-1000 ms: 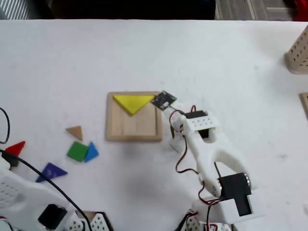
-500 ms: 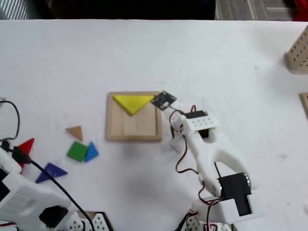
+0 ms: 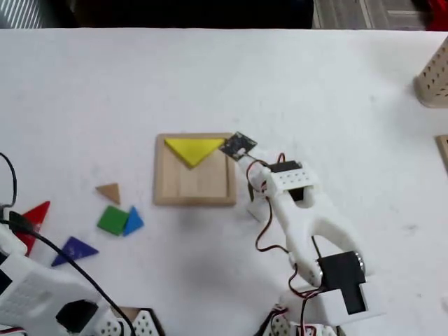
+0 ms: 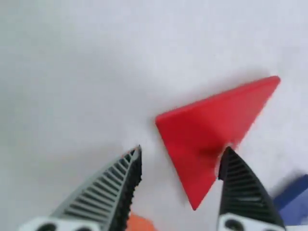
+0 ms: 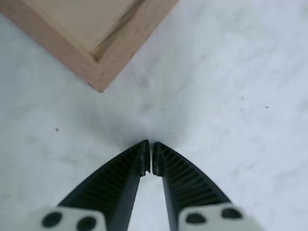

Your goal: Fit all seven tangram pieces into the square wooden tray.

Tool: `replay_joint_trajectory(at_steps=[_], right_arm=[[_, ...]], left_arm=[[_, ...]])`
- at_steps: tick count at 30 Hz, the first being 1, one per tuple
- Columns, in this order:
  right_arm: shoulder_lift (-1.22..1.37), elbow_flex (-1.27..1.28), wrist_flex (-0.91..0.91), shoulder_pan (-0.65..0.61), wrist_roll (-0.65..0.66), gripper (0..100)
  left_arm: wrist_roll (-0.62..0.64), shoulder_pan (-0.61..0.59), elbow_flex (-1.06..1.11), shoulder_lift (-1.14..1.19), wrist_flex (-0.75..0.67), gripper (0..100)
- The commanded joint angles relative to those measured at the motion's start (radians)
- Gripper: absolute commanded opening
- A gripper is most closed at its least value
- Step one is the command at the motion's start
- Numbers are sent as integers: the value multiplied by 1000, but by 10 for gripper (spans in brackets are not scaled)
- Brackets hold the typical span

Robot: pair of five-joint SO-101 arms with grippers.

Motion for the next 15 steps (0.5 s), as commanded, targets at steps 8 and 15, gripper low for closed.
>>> replay_joint_trajectory(at_steps=[8,15], right_arm=[[-24,3,22,-15,9,19],[-24,3,22,-15,9,19]], left_arm=[[81,-4,-43,88,-175,268],[81,-1,-32,124,-184,268]])
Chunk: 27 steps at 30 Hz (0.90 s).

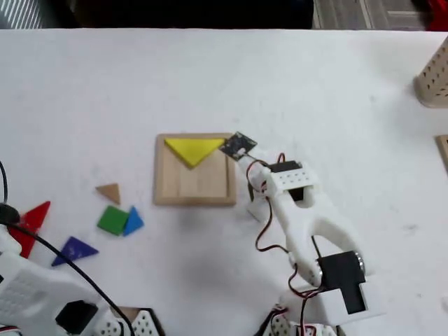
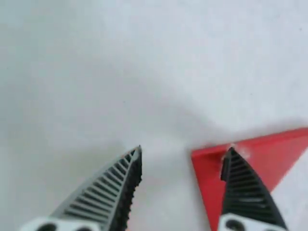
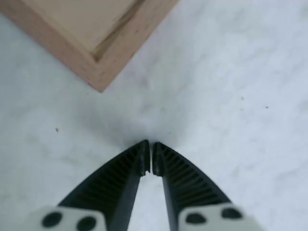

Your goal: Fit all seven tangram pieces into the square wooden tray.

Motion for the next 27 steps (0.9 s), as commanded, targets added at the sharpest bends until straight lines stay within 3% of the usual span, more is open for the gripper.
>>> replay_joint_trajectory(at_steps=[1,15,22,27], right_arm=[[-24,3,22,-15,9,19],[-24,3,22,-15,9,19],[-24,3,22,-15,11,19],[-24,3,22,-15,11,19]], left_arm=[[12,10,9,39,-15,268],[-84,82,184,30,-18,271],[-338,87,183,38,41,273],[-364,87,190,39,41,272]])
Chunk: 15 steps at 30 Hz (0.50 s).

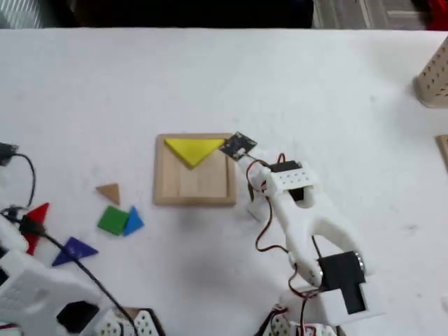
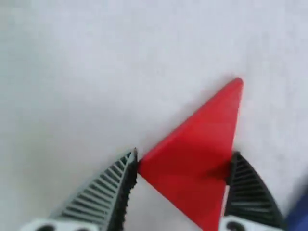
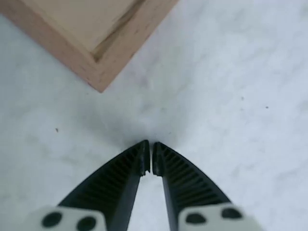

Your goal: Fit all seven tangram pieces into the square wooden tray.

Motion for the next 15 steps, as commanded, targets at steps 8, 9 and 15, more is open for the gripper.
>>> replay_joint_trajectory(at_steps=[8,9,15], right_arm=[[-24,3,22,-15,11,19],[-24,3,22,-15,11,19],[-24,3,22,-15,11,19]], left_arm=[[-35,5,78,39,20,272],[-35,5,80,39,21,272],[-35,8,74,38,87,268]])
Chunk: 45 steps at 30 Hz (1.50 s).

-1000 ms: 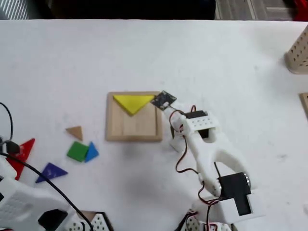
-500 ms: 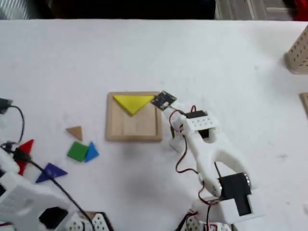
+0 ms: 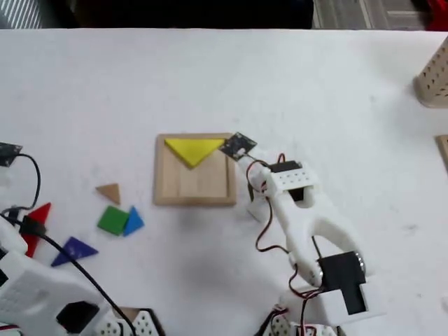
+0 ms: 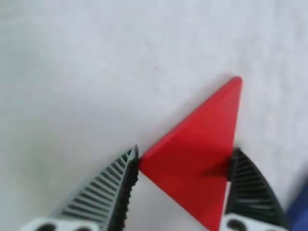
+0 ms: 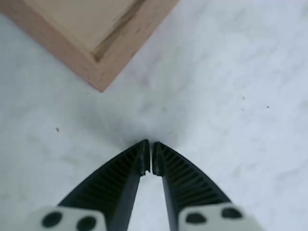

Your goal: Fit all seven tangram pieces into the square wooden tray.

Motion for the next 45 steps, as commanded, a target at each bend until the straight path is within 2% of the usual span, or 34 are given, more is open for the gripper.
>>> replay_joint_trajectory(at_steps=[1,11,19,27,40,45], right_arm=[[-22,3,22,-15,11,19],[-22,3,22,-15,11,19],[-22,3,22,-15,11,19],[-22,3,22,-15,9,19],[-22,3,22,-15,9,19],[-22,3,22,-15,9,19]], left_arm=[[-21,13,63,35,98,268],[-84,39,61,31,272,267],[-77,36,51,30,281,267],[-51,35,-52,30,394,267],[-51,35,-51,30,400,267],[-51,39,-61,30,451,267]])
